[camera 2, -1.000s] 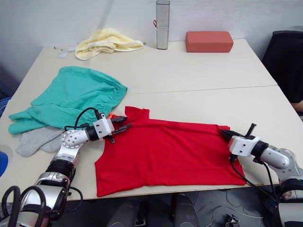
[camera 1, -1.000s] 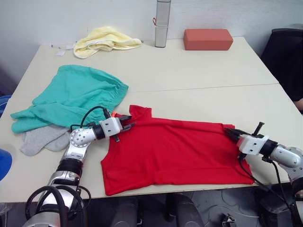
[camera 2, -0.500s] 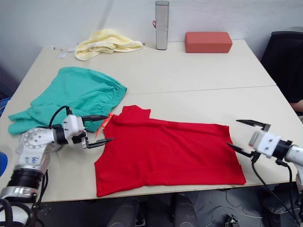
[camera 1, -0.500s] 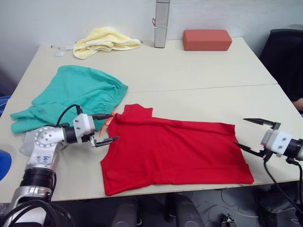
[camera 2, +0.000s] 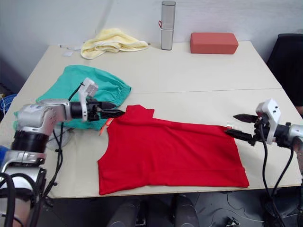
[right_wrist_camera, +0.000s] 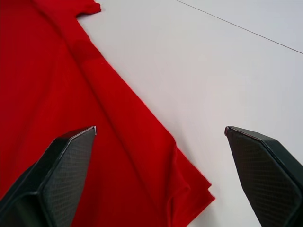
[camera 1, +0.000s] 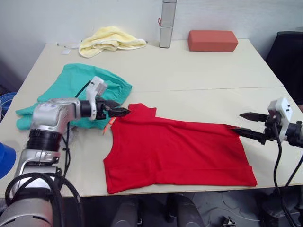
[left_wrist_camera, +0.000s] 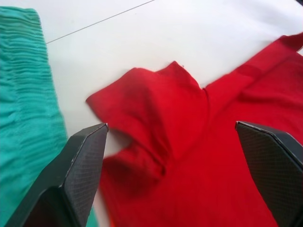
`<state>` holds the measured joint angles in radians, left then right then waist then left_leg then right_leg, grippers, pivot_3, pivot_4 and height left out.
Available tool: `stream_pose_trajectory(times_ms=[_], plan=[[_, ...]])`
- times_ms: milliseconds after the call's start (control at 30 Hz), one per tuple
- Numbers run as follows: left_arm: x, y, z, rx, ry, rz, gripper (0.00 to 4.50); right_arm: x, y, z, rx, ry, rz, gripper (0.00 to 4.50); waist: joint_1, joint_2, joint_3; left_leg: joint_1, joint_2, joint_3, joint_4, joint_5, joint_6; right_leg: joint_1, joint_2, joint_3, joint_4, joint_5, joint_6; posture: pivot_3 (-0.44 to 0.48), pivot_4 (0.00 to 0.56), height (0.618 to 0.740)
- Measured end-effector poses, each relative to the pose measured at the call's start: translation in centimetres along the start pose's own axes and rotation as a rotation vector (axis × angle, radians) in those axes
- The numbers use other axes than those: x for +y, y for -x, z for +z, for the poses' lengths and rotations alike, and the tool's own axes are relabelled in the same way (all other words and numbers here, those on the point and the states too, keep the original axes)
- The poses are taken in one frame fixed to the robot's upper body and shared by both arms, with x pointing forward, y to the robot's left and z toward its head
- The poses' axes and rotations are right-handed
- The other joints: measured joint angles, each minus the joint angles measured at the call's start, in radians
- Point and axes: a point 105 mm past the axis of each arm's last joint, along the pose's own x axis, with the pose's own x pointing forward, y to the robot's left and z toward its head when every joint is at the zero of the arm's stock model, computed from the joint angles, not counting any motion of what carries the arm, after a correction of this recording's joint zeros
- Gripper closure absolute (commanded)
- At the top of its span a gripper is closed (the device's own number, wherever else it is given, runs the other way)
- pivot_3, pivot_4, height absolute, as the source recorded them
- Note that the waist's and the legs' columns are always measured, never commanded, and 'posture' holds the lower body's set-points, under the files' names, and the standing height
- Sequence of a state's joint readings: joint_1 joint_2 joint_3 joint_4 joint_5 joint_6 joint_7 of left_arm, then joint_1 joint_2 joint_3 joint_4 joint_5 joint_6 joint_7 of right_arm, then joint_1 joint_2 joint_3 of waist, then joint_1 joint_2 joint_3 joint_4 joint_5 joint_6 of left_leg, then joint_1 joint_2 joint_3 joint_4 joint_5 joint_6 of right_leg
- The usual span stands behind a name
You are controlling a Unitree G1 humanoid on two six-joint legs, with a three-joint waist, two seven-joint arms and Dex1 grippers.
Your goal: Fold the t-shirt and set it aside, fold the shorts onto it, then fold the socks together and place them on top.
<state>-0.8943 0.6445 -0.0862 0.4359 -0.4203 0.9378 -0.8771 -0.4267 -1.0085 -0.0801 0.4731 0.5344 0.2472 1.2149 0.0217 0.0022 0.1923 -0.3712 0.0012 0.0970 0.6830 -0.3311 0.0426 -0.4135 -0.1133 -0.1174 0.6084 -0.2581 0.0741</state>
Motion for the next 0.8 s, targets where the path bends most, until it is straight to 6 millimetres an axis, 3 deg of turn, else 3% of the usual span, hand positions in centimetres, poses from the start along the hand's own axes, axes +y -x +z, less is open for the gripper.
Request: stream_pose_trajectory(times_ms=[167,667,700,800], plan=[[0.7,-1.8,-0.7,0.061,0.13,0.017,0.0,-0.7,-1.0,-1.7,0.078,-0.063,0.01,0.06,-0.001,-0.002,0.001,-0.001,0.0,0.002,0.0,0.001,0.0,-0.001,0.001,0.001,0.0,0.0,0.0,0.0,0.15,0.74],[1.0,-4.3,-0.1,0.051,0.309,-0.006,0.0,-1.4,-1.9,-3.1,0.229,-0.054,0.057,0.06,0.001,-0.002,0.001,0.001,-0.002,0.002,0.001,0.002,-0.001,-0.001,0.0,0.001,0.002,0.0,0.001,0.0,0.15,0.74],[0.9,-4.5,-0.1,0.049,0.307,-0.007,0.0,-1.4,-1.8,-3.1,0.23,-0.054,0.06,0.23,0.001,-0.002,0.001,0.001,-0.002,0.002,0.001,0.002,-0.001,-0.001,0.0,0.001,0.002,0.0,0.001,0.0,0.15,0.74],[0.9,-4.9,-0.1,0.047,0.288,-0.006,0.64,-1.3,-1.8,-3.1,0.224,-0.044,0.07,1.03,0.001,-0.002,0.001,0.001,-0.002,0.002,0.001,0.002,-0.002,0.0,-0.001,0.001,0.003,0.0,0.001,0.0,0.15,0.74]])
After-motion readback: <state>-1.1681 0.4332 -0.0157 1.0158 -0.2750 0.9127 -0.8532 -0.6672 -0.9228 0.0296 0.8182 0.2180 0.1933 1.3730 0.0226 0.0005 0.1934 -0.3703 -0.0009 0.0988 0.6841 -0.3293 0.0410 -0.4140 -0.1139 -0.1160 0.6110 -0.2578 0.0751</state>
